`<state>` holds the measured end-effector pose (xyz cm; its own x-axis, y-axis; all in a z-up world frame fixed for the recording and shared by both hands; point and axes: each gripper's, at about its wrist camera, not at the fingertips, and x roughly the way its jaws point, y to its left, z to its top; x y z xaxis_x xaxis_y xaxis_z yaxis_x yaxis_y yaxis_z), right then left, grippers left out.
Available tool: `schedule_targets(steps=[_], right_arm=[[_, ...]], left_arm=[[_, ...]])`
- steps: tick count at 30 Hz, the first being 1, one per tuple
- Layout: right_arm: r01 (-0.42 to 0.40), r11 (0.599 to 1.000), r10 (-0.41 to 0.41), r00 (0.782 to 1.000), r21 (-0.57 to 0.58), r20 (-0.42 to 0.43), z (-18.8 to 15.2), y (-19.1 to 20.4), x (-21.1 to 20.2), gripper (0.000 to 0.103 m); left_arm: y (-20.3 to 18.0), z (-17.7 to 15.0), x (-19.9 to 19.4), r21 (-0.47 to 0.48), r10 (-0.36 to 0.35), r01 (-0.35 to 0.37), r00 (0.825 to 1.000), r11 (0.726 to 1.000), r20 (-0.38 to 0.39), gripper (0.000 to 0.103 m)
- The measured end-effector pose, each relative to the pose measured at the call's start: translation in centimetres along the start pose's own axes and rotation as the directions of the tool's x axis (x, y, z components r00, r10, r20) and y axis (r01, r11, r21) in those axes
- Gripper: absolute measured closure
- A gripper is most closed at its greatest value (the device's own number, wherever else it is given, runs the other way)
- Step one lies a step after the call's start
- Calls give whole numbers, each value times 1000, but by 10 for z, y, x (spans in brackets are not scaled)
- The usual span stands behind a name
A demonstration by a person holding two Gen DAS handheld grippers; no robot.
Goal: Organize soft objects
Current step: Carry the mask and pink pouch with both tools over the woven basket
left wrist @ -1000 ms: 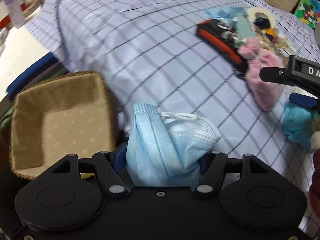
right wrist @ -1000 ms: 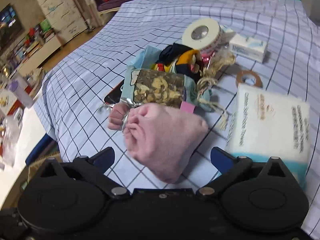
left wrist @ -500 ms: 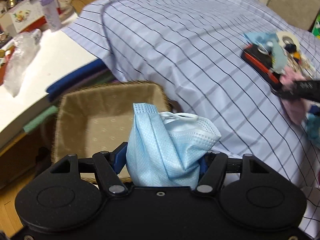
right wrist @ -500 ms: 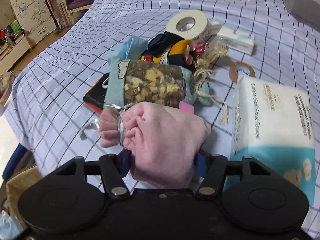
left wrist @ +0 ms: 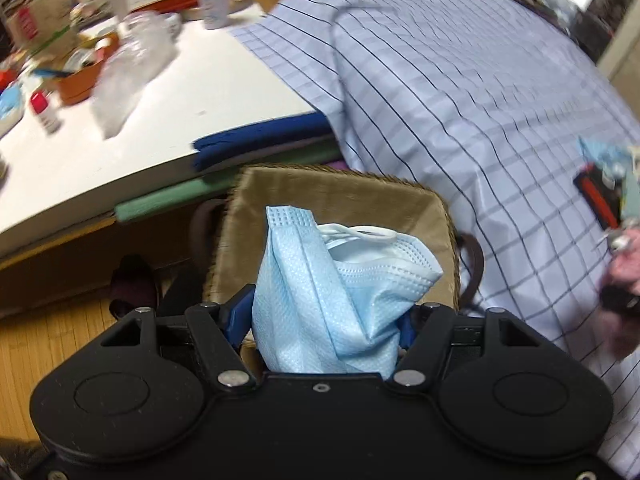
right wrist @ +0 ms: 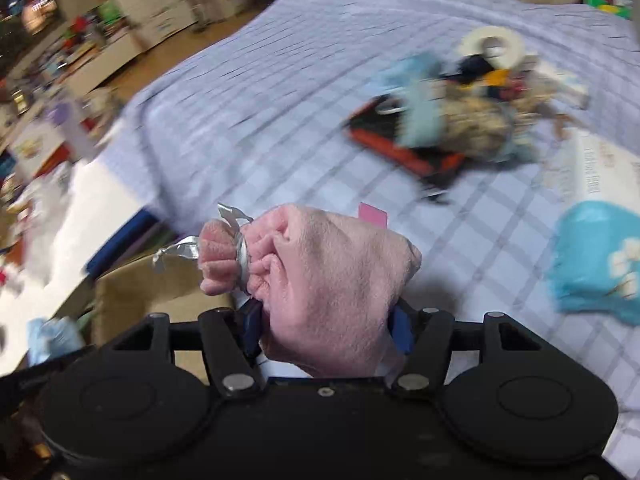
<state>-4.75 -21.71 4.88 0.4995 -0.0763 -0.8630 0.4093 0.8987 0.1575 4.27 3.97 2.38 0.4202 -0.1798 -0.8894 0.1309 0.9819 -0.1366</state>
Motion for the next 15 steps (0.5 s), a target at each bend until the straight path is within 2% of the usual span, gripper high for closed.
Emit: schedule_targets(steps=[2, 7, 10, 15], right_arm=[[-46, 998, 46, 999, -30, -16, -3, 20, 0, 42], [-87, 991, 85, 996, -102, -28, -8, 58, 2, 42], [-107, 985, 103, 994, -132, -37, -11, 73, 2, 42], [-108, 981, 97, 993, -162, -70, -17, 88, 8, 42]], left_arm=[[14, 2, -14, -34, -11, 12, 1000, 999, 26, 41], [41, 12, -56, -49, 87, -82, 990, 995, 112, 41], [54, 19, -75, -61, 123, -116, 983, 991, 137, 41], [56, 26, -67, -27, 163, -161, 980, 987, 112, 41]])
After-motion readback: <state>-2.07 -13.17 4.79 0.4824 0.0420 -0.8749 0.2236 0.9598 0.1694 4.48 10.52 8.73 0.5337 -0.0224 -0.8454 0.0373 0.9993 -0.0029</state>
